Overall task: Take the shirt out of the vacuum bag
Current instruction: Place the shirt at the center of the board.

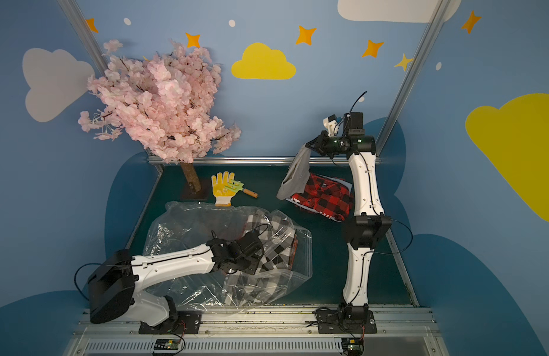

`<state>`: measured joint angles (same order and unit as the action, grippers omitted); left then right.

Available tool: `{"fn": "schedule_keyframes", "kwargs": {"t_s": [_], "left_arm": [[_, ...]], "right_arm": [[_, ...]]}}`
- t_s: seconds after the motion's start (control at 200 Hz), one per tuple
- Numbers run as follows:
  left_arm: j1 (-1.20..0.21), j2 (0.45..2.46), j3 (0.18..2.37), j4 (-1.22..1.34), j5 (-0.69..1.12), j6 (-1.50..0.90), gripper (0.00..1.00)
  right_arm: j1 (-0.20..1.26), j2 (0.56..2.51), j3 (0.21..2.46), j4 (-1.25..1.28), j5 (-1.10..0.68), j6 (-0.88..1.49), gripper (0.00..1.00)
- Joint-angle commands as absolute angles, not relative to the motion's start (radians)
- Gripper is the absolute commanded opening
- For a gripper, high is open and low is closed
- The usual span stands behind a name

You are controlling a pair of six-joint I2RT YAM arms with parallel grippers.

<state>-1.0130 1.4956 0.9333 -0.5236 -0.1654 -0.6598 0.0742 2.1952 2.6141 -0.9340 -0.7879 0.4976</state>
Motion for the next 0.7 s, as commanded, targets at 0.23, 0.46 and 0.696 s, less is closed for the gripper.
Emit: {"fn": "schedule_keyframes", "kwargs": {"t_s": [0.23, 0.46, 0.696], "left_arm": [[-1.003, 1.535, 0.951, -0.577, -0.158, -0.669, 0.03], [-0.996, 1.547, 0.964, -0.569, -0.146, -0.674, 0.03], [-0.996, 1.569, 0.973, -0.559, -0.129, -0.678, 0.03]], "right_arm": [[0.089, 2.219, 2.656, -0.435, -1.008, 0.83, 0.0], [0.072, 2.262, 2.677, -0.375, -1.037, 0.894, 0.0], [0.037, 2.179, 2.441, -0.474, -1.03, 0.749, 0.0]]}}
